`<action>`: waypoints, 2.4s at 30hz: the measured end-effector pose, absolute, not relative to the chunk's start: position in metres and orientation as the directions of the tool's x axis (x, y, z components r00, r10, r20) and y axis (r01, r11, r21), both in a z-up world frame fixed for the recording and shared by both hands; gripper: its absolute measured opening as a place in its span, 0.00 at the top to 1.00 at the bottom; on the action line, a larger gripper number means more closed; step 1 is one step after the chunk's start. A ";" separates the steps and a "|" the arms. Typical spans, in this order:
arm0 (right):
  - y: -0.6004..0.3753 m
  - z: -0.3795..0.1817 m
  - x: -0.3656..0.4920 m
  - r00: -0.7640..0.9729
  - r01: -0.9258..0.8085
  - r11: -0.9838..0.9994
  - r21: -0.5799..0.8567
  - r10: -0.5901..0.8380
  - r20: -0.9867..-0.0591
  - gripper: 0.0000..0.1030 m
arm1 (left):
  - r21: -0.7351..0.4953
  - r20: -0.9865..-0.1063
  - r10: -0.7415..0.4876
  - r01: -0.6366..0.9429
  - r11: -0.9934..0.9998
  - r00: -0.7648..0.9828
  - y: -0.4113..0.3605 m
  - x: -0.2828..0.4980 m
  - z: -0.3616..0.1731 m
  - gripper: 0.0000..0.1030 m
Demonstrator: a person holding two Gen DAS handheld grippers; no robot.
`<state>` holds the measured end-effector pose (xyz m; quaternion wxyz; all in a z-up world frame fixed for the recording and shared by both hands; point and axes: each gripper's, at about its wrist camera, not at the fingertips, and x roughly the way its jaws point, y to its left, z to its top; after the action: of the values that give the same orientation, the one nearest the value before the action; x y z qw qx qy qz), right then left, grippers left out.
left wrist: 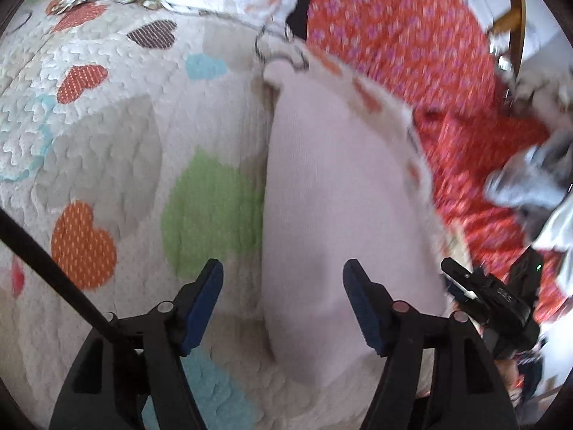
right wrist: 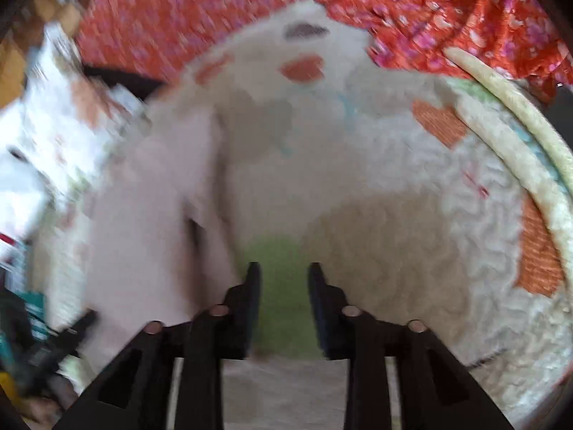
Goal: Fold small clothes
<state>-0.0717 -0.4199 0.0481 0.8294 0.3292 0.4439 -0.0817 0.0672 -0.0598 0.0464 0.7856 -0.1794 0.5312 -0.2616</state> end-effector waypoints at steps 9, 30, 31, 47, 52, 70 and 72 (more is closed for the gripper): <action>-0.377 0.003 0.007 0.552 0.309 0.761 0.570 0.344 -0.760 0.55 | -0.596 -0.736 -0.643 0.249 0.764 0.212 -0.100 0.084 0.026 0.49; -0.314 0.018 -0.067 0.512 0.127 0.921 0.368 0.257 -0.820 0.82 | -0.390 -0.809 -0.499 0.351 0.851 0.312 -0.075 -0.004 0.033 0.52; -0.319 0.017 -0.073 0.524 0.141 0.917 0.372 0.250 -0.814 0.85 | -0.381 -0.808 -0.496 0.361 0.851 0.318 -0.075 -0.006 0.034 0.51; -0.310 0.054 -0.142 0.689 0.236 0.943 0.235 0.008 -0.725 0.53 | -0.025 -0.448 -0.190 0.201 0.979 0.874 -0.012 -0.109 0.153 0.00; -0.292 0.053 -0.154 0.702 0.230 0.947 0.227 0.000 -0.712 0.43 | -0.119 -0.448 -0.253 0.224 0.967 0.857 0.002 -0.115 0.148 0.00; -0.250 0.028 -0.132 0.649 0.198 0.977 0.071 -0.077 -0.757 0.33 | 0.009 -0.698 -0.124 0.181 0.983 0.705 -0.008 -0.083 0.072 0.00; -0.250 0.024 -0.129 0.641 0.205 0.976 0.075 -0.076 -0.764 0.33 | 0.008 -0.716 -0.118 0.178 0.984 0.688 -0.008 -0.079 0.066 0.00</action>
<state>-0.1292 -0.2503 0.0243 0.9024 0.0773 0.4167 -0.0779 -0.0794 -0.0080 0.0662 0.9180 0.0385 0.3864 -0.0806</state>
